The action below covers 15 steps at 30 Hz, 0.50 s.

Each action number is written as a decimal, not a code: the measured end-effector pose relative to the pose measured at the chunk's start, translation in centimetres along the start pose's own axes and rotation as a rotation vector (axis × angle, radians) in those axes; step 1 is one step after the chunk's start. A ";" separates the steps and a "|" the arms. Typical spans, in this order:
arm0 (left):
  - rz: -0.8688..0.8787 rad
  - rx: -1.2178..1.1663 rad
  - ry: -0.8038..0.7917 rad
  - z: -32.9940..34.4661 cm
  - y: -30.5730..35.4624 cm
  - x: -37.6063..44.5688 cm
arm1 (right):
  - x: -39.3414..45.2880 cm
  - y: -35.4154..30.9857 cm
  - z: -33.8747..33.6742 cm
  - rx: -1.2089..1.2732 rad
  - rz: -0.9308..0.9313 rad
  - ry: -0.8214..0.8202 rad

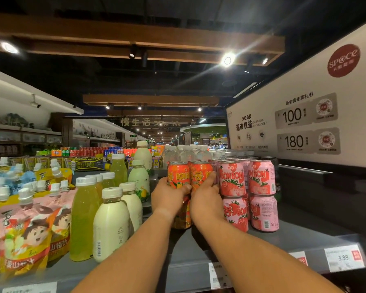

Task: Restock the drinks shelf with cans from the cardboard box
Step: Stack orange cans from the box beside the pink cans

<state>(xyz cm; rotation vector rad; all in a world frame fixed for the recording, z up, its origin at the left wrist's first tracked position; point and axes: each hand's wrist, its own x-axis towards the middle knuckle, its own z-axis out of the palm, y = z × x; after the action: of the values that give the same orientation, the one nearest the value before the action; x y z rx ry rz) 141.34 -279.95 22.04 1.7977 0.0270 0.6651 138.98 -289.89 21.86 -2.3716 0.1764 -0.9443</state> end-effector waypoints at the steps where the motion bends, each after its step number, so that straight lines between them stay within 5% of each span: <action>1: -0.003 0.006 -0.001 0.0 0.0 0.0 | -0.1 -0.1 0.0 0.002 0.007 0.000; 15: -0.113 0.213 -0.058 -1.2 3.4 -2.4 | -2.9 -0.7 -2.4 0.086 0.036 -0.127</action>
<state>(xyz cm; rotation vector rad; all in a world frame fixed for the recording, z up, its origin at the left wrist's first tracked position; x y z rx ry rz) 137.74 -280.86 24.31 2.0033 0.1646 0.5445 135.14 -289.53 21.91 -2.3318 0.1266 -0.7666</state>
